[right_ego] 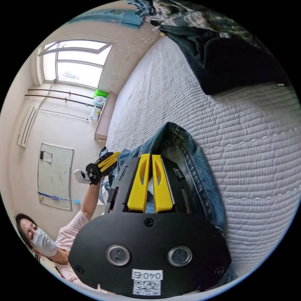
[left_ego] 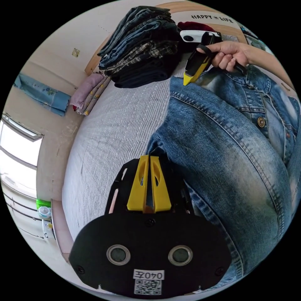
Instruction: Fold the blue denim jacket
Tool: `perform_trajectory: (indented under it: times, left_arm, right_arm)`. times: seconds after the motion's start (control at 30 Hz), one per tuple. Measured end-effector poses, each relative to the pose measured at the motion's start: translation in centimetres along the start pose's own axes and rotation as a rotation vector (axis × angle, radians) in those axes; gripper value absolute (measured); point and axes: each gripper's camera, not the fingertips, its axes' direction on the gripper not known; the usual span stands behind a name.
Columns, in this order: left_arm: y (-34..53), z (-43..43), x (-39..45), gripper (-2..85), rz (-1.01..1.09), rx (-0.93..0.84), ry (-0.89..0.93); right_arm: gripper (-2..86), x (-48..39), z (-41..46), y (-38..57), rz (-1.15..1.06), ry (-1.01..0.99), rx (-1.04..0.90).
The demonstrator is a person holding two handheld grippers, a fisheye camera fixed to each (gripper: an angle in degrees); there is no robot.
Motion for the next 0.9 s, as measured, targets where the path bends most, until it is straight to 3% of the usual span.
perform_trajectory:
  times: [0.13, 0.33, 0.43, 0.5, 0.6, 0.7, 0.9]
  left_arm:
    - [0.3, -0.3, -4.3, -0.9, -0.087, 0.019, 0.042]
    - [0.7, 3.7, -9.3, -0.9, -0.201, -0.059, 0.24]
    - [2.8, 6.8, -11.1, -0.6, -0.408, -0.095, 0.373]
    - [5.0, 6.5, -13.3, 0.1, -0.567, -0.113, 0.449]
    - [8.4, 1.0, -14.2, -0.9, -0.572, -0.079, 0.295]
    - [11.9, -6.2, -10.5, -0.9, -0.427, -0.076, 0.224]
    - [19.5, -16.8, 4.7, -0.9, -0.412, -0.131, 0.298]
  right_arm:
    - [-0.7, -0.9, 2.1, -2.3, -0.071, -0.067, 0.034]
    - [-0.6, -0.8, 7.5, -7.1, -0.155, 0.16, 0.037]
    - [0.2, 4.0, 12.1, -8.3, -0.035, 0.289, -0.09]
    - [1.9, 6.1, 12.3, -7.9, -0.019, 0.206, -0.092]
    - [8.8, 6.5, 11.4, -6.1, -0.098, 0.231, -0.111]
    - [8.2, 4.1, 11.9, -1.8, -0.272, 0.335, -0.094]
    - [0.3, -0.9, 24.2, 12.1, -0.651, 0.159, -0.309]
